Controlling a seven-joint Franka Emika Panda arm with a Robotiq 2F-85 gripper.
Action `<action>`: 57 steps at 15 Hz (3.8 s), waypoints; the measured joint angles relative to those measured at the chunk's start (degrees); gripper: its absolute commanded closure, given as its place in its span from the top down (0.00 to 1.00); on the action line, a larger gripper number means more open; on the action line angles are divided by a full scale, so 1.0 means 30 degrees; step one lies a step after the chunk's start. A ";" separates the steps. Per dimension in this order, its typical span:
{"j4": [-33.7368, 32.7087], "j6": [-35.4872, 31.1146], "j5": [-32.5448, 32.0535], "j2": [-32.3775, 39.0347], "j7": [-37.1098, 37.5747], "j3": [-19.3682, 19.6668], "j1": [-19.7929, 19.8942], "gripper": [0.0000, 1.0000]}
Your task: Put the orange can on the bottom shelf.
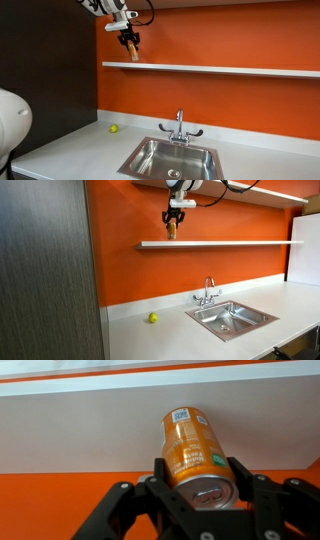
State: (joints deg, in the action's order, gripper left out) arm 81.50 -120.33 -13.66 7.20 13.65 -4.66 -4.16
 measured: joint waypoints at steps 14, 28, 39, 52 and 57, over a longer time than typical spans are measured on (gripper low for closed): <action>-0.1981 0.1594 0.0001 0.1458 0.0115 0.0280 -0.0156 0.38; -0.3913 0.2849 0.0005 0.2721 0.0600 0.0411 -0.0155 1.00; -0.4445 0.2857 0.0018 0.3051 0.0703 0.0777 -0.0150 1.00; -0.2899 0.2857 0.0062 0.1534 0.0703 0.0753 -0.0241 1.00; -0.0617 0.2828 0.0181 -0.0285 0.0703 0.0747 -0.0317 1.00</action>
State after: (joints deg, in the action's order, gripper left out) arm 79.65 -111.85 -13.11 6.35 15.75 -2.42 -5.11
